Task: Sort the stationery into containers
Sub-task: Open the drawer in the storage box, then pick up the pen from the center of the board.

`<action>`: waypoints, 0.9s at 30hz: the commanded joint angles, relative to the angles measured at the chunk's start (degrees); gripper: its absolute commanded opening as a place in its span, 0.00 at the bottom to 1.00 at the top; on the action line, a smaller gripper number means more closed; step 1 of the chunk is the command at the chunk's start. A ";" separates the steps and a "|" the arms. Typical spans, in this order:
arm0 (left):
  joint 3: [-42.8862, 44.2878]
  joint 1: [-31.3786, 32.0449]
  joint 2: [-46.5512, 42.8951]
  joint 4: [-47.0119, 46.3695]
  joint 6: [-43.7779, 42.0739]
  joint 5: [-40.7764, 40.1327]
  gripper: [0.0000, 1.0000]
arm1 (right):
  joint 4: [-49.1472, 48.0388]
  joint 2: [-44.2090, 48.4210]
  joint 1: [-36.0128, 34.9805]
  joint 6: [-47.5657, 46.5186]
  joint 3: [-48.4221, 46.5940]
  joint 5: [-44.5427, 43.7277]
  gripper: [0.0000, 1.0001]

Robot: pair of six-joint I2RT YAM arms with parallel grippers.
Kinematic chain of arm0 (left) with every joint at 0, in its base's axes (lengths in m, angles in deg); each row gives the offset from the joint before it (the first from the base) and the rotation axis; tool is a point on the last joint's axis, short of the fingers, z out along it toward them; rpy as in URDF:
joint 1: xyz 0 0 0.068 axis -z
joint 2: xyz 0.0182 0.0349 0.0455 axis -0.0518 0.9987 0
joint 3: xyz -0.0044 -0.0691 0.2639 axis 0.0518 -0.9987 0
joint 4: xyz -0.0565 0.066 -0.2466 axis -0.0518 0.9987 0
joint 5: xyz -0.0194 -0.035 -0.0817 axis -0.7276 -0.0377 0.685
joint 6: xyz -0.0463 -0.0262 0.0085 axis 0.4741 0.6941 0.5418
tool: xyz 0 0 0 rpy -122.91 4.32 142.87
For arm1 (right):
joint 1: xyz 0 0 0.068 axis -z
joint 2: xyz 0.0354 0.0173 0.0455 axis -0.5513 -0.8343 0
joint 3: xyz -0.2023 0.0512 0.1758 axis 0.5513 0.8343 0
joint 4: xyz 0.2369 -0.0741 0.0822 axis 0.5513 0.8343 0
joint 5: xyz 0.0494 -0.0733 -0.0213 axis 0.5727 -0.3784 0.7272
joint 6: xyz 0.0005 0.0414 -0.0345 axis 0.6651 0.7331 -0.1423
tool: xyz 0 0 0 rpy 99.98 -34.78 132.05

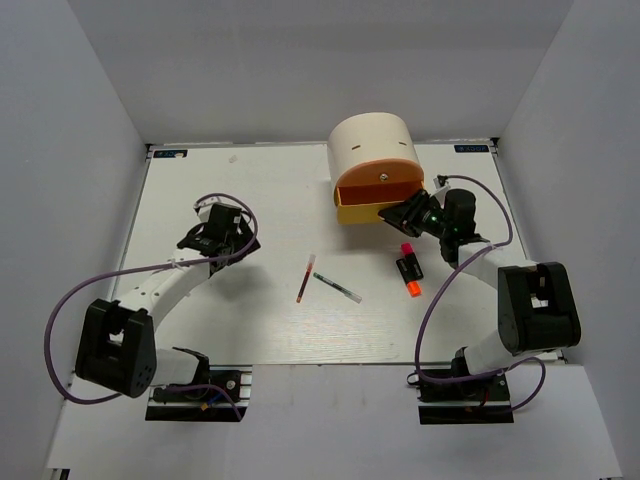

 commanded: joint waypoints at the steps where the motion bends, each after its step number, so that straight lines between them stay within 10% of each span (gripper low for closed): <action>1: 2.32 -1.71 1.72 -0.84 -1.17 -0.69 0.87 | 1.16 0.78 -0.06 -0.06 1.01 1.77 0.35; 9: 4.69 -5.14 6.38 -3.83 -4.15 0.89 0.87 | 1.51 0.69 0.12 -0.41 0.56 2.21 0.65; 27: 15.06 -10.50 23.43 -2.70 -9.16 1.51 0.71 | 8.01 11.68 1.79 -10.16 6.10 8.36 0.60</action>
